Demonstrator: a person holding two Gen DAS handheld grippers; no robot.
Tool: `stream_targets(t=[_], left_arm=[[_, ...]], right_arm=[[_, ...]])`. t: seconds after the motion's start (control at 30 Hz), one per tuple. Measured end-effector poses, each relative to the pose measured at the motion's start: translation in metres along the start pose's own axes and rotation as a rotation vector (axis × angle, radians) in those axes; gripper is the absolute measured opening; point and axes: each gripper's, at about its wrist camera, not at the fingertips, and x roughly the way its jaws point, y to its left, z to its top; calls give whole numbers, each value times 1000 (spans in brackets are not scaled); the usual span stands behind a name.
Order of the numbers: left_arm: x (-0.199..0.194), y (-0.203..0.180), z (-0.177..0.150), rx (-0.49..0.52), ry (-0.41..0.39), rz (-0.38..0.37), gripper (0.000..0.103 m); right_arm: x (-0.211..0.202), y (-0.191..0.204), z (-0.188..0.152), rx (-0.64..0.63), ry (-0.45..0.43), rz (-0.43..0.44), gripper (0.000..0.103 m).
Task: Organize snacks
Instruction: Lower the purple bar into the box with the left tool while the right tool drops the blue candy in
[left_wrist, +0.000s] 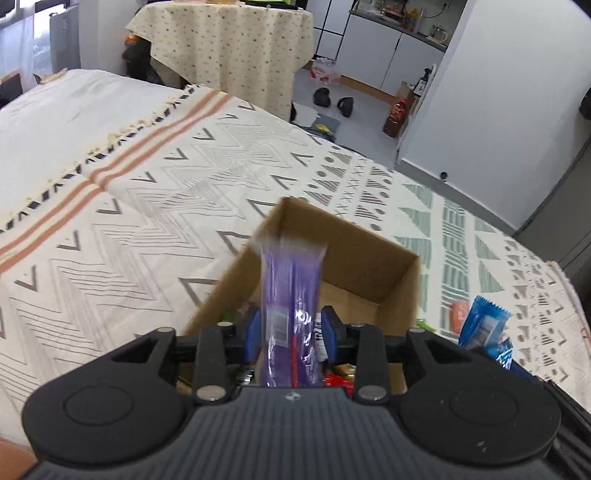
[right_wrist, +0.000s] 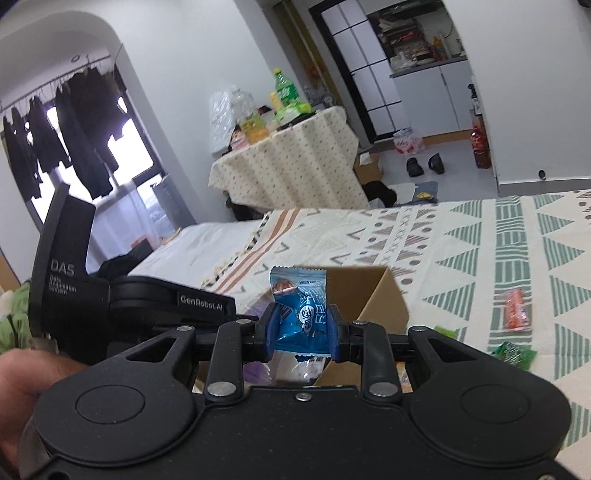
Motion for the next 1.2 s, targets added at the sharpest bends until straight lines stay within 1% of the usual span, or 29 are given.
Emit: stream_targets(t=[0.07,0.1,0.17,0.23,0.4,0.5,0.6,0.63,0.67,0.73,0.87,0.93,1.03,1.2], left_arm=[[1,3,-1,5,25,-13,45],[0,6,-2,-3,28,-26,47],[-2,10,-2,-12,24,-31,56],[-3,12,-3,-12,18,-28,58],[-7,23,0,-32,24,-34,59],[-12,30,0,-44,17,-30,65],[-17,36,0,-60,11,-29,70],[-18,37,0,-65,11,-29,73],[-19,38,0,-68,10,-33,75],[-21,38,-1,-79,0,-36,77],[-26,35,-4,-92,0,-54,81],[-28,30,-6,-84,15,-75,82],[-34,21,-11,-61,10,-96,83],[-41,6,-19,-33,11,-138,84]], right_arm=[[4,5,-2,-10,15,5,26],[6,8,-2,-16,20,2,26],[9,10,-2,-16,28,-1,26],[10,14,-3,-25,28,-4,26],[16,17,-5,-40,40,-17,26],[22,22,-5,-49,40,-9,28],[26,23,-6,-56,71,-12,35],[25,21,-6,-54,78,-15,39],[23,19,-5,-44,78,-20,44],[16,13,-1,-21,78,-35,46],[1,-1,6,23,88,-76,46],[-6,-10,7,41,97,-100,46],[-15,-25,9,78,105,-139,46],[-35,-51,12,136,83,-185,46]])
